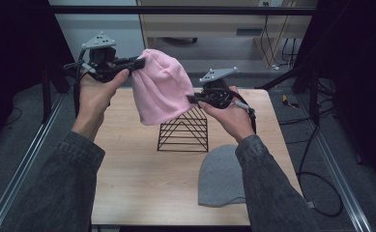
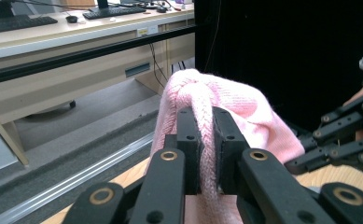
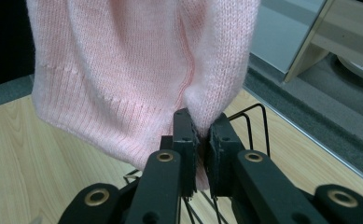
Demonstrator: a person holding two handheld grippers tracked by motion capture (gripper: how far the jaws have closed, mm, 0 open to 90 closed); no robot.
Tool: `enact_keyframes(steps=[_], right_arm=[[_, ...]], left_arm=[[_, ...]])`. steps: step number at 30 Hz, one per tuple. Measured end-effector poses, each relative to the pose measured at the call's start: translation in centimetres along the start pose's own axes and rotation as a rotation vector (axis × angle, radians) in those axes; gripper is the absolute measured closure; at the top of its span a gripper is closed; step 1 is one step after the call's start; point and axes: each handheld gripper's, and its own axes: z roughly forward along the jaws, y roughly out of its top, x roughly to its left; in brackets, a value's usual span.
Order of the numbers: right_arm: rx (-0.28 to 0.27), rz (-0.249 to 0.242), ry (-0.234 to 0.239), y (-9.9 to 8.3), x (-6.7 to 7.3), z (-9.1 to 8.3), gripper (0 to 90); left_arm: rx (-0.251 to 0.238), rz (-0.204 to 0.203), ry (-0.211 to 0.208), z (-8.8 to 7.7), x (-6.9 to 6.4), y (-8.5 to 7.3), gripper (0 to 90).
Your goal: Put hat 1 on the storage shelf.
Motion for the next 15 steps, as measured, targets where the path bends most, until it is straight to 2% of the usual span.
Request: enact_keyframes(steps=[3,4,9,11,15], right_arm=[[0.005,0.006,-0.005,-0.1,-0.3,0.5,83.8],[0.006,0.008,-0.004,-0.2,-0.4,0.7,83.8],[0.013,0.025,-0.001,-0.9,-0.8,1.3,83.8],[0.026,0.038,0.0,-1.5,-1.1,1.5,83.6],[0.025,0.05,0.002,-2.4,-1.1,2.2,83.6]], left_arm=[[0.004,0.006,0.004,0.6,0.2,0.2,82.9],[0.01,0.019,0.012,1.0,0.2,0.2,82.9],[0.027,0.016,0.014,1.6,0.2,-0.3,82.9],[0.037,0.03,0.024,2.1,0.0,-0.6,82.9],[0.035,0.024,0.027,2.5,0.0,-0.8,82.9]])
